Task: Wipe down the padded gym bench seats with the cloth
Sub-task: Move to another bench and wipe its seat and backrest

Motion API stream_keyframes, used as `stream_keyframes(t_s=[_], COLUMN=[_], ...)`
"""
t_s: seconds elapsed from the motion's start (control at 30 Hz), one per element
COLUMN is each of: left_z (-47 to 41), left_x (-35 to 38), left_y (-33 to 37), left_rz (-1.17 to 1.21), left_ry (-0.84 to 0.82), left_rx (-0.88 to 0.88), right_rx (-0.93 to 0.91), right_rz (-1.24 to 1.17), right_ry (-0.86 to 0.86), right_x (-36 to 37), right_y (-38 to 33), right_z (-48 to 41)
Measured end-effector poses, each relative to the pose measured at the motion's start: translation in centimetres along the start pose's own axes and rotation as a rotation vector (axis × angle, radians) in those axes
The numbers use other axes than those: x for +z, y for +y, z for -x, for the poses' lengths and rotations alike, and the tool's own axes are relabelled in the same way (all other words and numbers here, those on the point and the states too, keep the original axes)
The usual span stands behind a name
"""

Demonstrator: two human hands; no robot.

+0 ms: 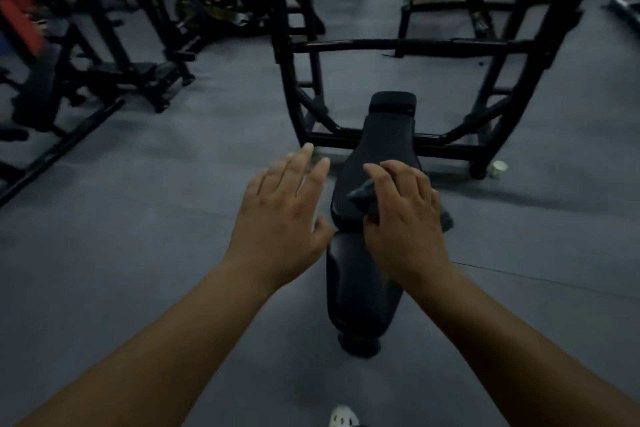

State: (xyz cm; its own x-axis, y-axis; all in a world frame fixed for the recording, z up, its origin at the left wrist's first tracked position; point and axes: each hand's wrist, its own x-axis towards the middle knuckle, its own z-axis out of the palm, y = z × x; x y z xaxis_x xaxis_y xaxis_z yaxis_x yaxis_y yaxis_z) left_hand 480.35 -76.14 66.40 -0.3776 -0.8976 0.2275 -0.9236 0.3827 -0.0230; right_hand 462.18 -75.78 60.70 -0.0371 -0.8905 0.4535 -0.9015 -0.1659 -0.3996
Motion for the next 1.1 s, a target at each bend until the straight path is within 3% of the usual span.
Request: stream_keyframes(t_s=[0.3, 0.53, 0.83, 1.1], left_z=[-14.7, -25.0, -30.1, -33.0], left_x=[5.2, 10.9, 15.3, 19.7], left_y=[-11.0, -16.0, -12.4, -8.5], left_rz=[0.108, 0.154, 0.234, 0.2], left_ry=[-0.032, -0.077, -0.157, -0.248], left_rx=[0.294, 0.675, 1.194, 1.466], right_rx=[0.248, 0.58, 1.086, 1.408], right_rz=[0.155, 0.343, 0.482, 0.489], right_ry=[0.1, 0.22, 0.352, 0.442], right_x=[8.5, 15.2, 19.1, 22.7], right_y=[-2.5, -4.5, -6.9, -5.6], right_z=[-10.3, -14.1, -12.6, -11.7])
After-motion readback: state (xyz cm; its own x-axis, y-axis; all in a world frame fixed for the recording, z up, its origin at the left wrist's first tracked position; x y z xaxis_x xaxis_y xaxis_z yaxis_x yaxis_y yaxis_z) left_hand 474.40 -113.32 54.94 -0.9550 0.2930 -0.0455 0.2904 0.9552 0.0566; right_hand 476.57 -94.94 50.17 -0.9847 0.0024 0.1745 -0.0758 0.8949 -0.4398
